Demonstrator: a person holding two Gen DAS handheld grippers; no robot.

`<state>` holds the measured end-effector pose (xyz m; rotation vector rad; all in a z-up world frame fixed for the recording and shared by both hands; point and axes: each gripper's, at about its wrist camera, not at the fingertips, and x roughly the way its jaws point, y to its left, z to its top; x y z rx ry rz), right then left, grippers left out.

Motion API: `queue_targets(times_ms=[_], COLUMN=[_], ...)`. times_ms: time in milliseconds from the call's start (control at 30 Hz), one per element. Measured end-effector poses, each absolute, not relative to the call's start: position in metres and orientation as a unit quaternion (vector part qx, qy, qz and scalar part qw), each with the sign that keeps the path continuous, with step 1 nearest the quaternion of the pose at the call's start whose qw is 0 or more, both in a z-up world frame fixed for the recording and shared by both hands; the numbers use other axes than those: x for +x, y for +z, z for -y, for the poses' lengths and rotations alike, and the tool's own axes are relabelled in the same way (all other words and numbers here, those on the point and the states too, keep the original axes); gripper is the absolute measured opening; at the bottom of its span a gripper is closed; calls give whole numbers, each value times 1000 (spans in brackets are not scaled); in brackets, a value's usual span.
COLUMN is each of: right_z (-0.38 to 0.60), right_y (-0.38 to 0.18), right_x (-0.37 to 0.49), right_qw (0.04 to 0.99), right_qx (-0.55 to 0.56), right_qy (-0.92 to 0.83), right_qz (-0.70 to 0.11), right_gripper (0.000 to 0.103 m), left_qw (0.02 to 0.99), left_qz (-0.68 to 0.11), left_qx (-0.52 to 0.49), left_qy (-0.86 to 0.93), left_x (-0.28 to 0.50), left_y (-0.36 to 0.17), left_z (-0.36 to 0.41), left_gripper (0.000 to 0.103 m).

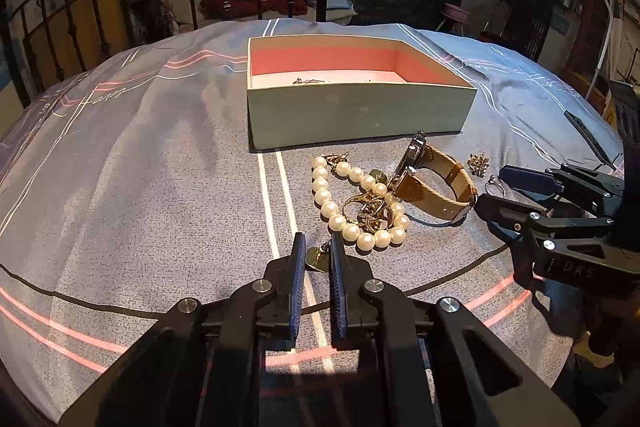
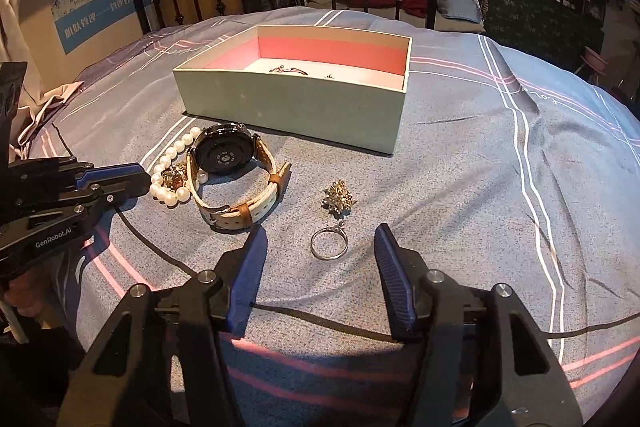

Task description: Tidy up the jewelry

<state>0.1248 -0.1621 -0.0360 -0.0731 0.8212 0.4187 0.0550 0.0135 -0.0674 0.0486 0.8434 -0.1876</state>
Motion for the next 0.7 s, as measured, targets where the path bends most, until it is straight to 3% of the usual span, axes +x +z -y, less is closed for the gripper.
queue_targets(times_ms=[300, 700], right_z=[172, 179], right_y=[-36, -33], right_x=[124, 118], right_qw=[899, 905], right_qx=[-32, -11], right_qy=[193, 202], right_qz=[-391, -375], right_gripper=[21, 20], left_qw=[909, 909], left_qz=[-404, -407], left_qx=[18, 16], left_qy=[-95, -89], left_x=[53, 53], left_y=[-67, -64], left_z=[-16, -15], left_gripper=[12, 12])
